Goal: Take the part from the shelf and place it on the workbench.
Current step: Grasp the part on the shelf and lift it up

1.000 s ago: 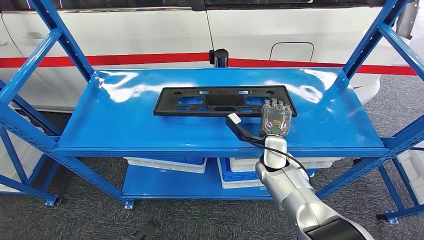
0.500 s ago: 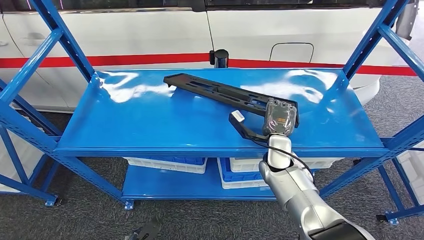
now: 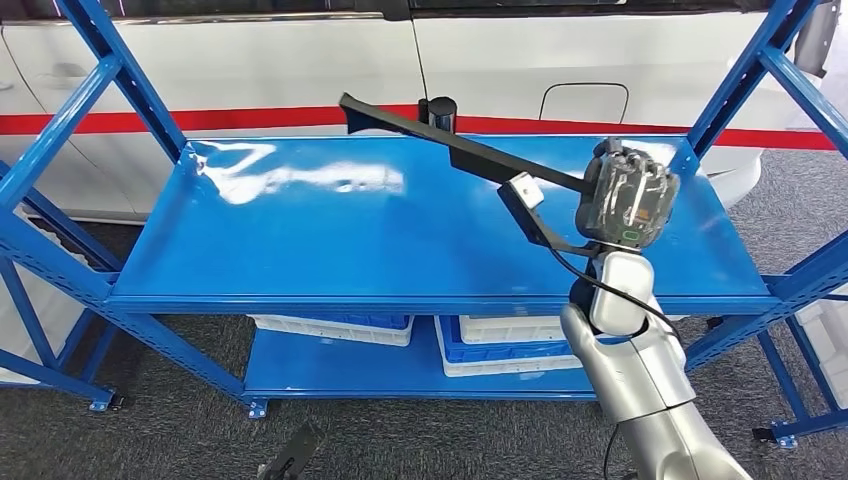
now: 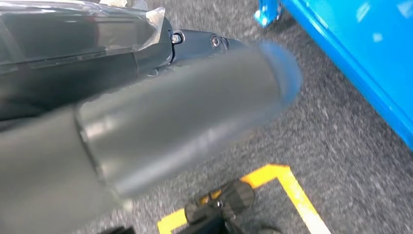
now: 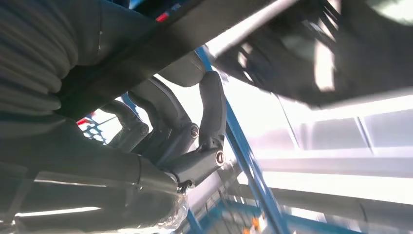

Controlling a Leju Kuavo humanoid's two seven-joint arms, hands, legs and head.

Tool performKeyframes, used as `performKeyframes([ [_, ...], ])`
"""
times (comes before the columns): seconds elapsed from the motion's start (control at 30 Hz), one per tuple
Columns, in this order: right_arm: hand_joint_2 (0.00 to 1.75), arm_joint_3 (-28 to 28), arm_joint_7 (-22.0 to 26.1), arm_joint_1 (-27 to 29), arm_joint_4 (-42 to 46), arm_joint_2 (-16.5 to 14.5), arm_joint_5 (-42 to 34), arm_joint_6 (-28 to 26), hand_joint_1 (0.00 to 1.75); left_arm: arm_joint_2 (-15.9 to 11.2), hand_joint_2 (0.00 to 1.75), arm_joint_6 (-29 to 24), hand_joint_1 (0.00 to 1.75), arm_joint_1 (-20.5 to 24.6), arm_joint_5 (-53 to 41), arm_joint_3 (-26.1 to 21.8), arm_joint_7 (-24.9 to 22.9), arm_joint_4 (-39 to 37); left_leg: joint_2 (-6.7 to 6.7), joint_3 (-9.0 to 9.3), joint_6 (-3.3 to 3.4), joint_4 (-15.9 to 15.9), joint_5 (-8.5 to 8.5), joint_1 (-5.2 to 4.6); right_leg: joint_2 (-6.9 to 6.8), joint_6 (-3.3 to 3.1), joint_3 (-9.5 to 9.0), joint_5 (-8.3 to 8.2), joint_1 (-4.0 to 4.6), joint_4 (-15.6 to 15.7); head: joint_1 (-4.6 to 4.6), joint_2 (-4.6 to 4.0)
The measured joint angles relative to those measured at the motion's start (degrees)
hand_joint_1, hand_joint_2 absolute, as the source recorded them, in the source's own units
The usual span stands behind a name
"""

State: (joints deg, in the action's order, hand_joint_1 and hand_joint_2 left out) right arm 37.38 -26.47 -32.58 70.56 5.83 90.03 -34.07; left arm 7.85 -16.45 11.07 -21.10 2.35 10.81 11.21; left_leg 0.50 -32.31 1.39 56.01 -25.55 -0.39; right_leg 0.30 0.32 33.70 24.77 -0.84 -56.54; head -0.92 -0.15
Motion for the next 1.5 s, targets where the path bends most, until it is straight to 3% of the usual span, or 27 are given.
performKeyframes([
  [0.2,1.75,-8.54,11.77,4.58,14.80,-0.57,0.01,-1.69,1.75,0.19,1.75,-1.36,0.00,0.34,-1.26,-0.83,-1.32,0.00,0.00,-0.03,0.04,-0.03,-0.05,0.01,0.01,0.00,0.01,0.01,0.01,0.00,-0.01,0.00],
  [0.27,1.75,-10.17,12.51,5.57,17.22,-0.85,0.02,-1.78,1.75,0.23,0.87,-1.50,0.00,0.45,-1.41,-0.94,-1.39,0.00,-0.01,-0.03,0.05,-0.03,-0.06,0.00,0.02,0.00,0.01,0.01,0.01,0.00,0.00,0.00],
  [0.33,1.75,-11.25,12.66,6.13,18.88,-1.04,0.02,-1.79,1.75,0.27,0.87,-1.51,0.00,0.52,-1.48,-0.97,-1.42,0.00,-0.01,-0.02,0.04,-0.03,-0.06,0.00,0.02,0.00,0.00,0.01,0.01,0.00,0.00,0.00],
  [0.4,1.75,-12.05,13.44,6.57,20.11,-1.29,0.01,-2.06,1.75,0.32,1.75,-1.59,0.00,0.56,-1.35,-1.08,-1.48,0.00,-0.01,-0.01,0.05,-0.03,-0.05,0.00,0.02,0.00,-0.02,0.01,0.01,0.00,0.00,0.00],
  [0.73,1.75,-14.40,22.13,9.61,22.46,-5.53,-2.22,-3.64,1.75,0.40,1.75,-4.20,0.00,0.57,0.17,-3.78,-2.48,0.00,0.00,-0.04,0.05,-0.04,-0.05,0.00,0.01,0.00,0.00,0.01,0.02,0.00,0.01,0.00],
  [0.93,1.75,-14.05,27.40,9.00,22.06,-7.09,-20.64,5.32,1.75,0.32,1.75,-2.70,0.00,0.00,2.24,-6.33,-0.05,0.00,0.00,-0.07,0.05,-0.05,-0.05,0.00,0.00,0.00,0.00,0.01,0.01,0.00,0.01,0.00],
  [1.13,1.75,-13.41,29.03,8.58,22.01,-7.62,-26.24,8.12,1.75,0.15,1.75,-2.23,0.00,-0.52,3.54,-8.27,0.37,0.00,0.02,-0.09,0.05,-0.02,-0.05,-0.02,-0.02,0.00,-0.01,0.01,-0.02,0.00,0.03,0.00],
  [1.37,1.75,-13.06,33.23,7.09,22.01,-8.07,-43.63,14.70,1.75,-0.20,1.75,-3.77,0.00,-1.10,7.27,-12.54,0.74,0.00,0.03,-0.17,0.26,0.23,-0.21,-0.11,-0.03,0.02,-0.01,0.01,-0.19,0.00,-0.01,0.00],
  [1.5,1.75,-13.04,34.06,6.78,22.01,-8.34,-47.04,15.55,1.75,-0.57,1.75,-4.09,0.00,-1.30,7.31,-13.85,0.75,0.00,0.04,-0.37,0.68,0.64,-0.46,-0.16,-0.02,0.28,-0.02,0.01,-0.25,0.01,-0.02,0.00],
])
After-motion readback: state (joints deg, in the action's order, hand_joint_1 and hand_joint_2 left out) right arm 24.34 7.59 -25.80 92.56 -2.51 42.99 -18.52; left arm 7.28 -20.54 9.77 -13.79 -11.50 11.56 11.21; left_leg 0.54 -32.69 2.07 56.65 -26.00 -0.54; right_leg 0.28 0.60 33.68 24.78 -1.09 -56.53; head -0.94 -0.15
